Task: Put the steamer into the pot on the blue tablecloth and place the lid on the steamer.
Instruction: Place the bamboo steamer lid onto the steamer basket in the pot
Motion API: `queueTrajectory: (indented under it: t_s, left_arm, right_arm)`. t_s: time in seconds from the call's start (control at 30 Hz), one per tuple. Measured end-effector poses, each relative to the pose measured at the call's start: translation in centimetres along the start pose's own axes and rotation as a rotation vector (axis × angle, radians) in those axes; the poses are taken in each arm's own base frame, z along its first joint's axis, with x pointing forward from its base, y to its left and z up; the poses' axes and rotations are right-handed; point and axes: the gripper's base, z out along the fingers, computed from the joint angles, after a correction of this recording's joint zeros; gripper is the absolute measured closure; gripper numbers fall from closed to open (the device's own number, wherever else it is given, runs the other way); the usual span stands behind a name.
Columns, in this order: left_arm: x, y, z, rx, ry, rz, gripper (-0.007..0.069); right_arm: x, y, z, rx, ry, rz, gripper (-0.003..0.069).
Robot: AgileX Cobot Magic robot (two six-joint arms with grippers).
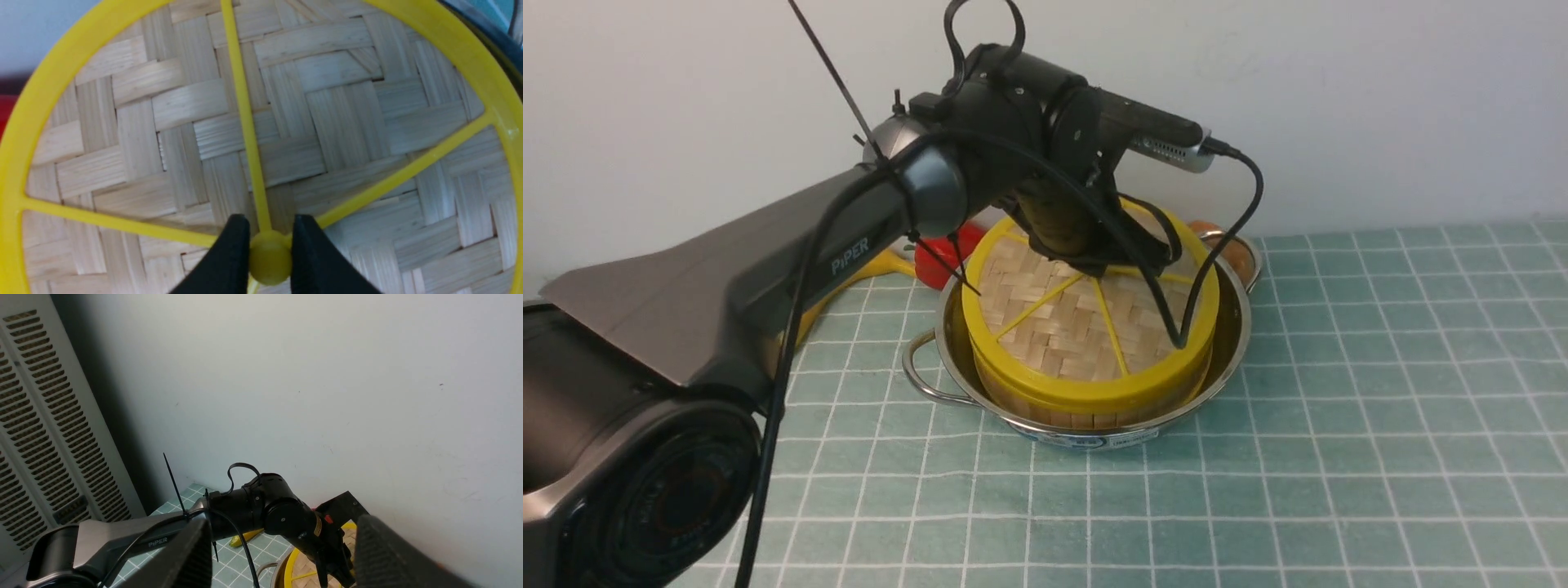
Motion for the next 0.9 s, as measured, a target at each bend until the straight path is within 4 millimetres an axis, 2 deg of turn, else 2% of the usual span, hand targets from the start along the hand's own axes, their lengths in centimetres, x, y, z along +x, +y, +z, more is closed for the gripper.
queueTrajectory:
  t_s: [0.33, 0.9]
  left_arm:
    - [0.1, -0.1, 1.2, -0.006, 0.005, -0.003, 0.0508]
    - [0.1, 0.2, 1.4, -0.043, 0.001, -0.031, 0.0508]
  right_arm:
    - [0.0, 0.0, 0.0, 0.000, 0.000, 0.005, 0.0198]
    - [0.0, 0.0, 0.0, 0.000, 0.000, 0.019, 0.0198]
